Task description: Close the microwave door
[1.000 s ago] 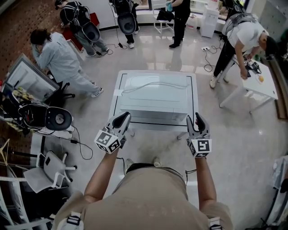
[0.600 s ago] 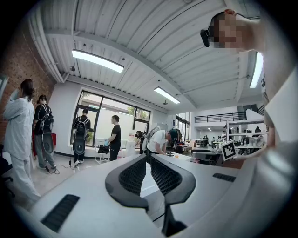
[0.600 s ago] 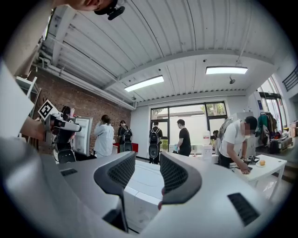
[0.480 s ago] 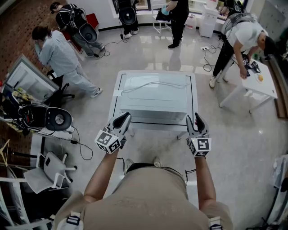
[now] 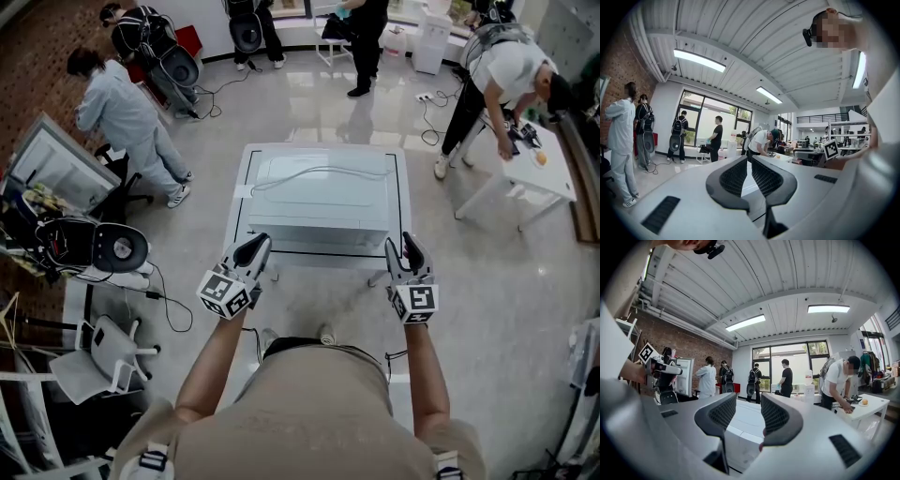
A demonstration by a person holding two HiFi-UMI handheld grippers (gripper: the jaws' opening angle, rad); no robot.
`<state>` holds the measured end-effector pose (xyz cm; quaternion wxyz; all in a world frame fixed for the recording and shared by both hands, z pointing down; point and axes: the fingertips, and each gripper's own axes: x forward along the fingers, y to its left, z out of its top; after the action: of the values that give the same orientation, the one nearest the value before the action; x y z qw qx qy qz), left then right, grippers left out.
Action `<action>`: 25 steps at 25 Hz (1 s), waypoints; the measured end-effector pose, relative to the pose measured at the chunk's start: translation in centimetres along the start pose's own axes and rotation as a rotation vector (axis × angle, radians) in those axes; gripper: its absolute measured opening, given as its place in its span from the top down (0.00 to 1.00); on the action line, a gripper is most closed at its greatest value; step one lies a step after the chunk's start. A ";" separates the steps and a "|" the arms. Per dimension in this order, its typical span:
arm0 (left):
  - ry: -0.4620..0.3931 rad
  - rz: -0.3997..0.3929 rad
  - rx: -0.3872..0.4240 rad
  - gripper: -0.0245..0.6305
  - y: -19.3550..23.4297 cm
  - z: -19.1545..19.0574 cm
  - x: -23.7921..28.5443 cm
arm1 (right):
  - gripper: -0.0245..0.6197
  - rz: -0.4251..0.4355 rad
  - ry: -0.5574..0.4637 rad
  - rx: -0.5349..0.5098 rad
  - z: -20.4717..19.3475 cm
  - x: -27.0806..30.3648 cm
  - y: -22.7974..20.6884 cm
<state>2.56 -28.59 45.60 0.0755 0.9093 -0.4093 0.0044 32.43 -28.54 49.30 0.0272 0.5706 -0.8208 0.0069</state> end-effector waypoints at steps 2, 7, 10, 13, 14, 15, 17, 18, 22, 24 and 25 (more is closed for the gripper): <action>0.001 0.002 0.000 0.94 0.0 -0.1 -0.2 | 0.70 0.005 -0.005 0.014 0.0 -0.1 0.2; 0.005 0.006 -0.003 0.94 0.4 -0.4 -0.4 | 0.70 0.012 -0.007 0.027 0.0 0.1 0.6; 0.006 0.008 -0.004 0.94 0.5 -0.6 -0.5 | 0.70 0.019 -0.004 0.039 0.4 0.3 1.0; 0.009 0.010 -0.005 0.94 0.6 -0.8 -0.5 | 0.77 0.008 0.033 -0.007 -0.4 0.3 1.0; 0.008 0.010 -0.005 0.94 0.6 -0.8 -0.6 | 0.78 0.005 0.041 -0.021 -0.7 0.3 0.9; 0.007 0.010 -0.004 0.94 0.5 -0.8 -0.6 | 0.79 0.004 0.044 -0.029 -0.8 0.3 0.9; 0.008 0.009 0.001 0.94 0.5 -0.9 -0.7 | 0.80 0.003 0.046 -0.037 -1.0 0.3 1.0; 0.009 0.008 0.003 0.94 0.5 -0.9 -0.7 | 0.80 0.003 0.046 -0.037 -1.1 0.3 1.0; 0.014 0.008 0.002 0.94 0.4 -1.0 -0.8 | 0.81 0.004 0.048 -0.035 -1.3 0.2 1.2; 0.015 0.009 0.002 0.94 0.2 -1.1 -0.9 | 0.82 0.002 0.047 -0.029 -1.4 0.1 1.1; 0.016 0.009 0.002 0.94 0.2 -1.1 -0.9 | 0.82 0.001 0.046 -0.024 -1.5 0.0 1.0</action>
<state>1.87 -27.84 46.67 0.0777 0.9074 -0.4129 0.0125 31.53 -28.12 50.81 0.0529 0.5697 -0.8201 0.0102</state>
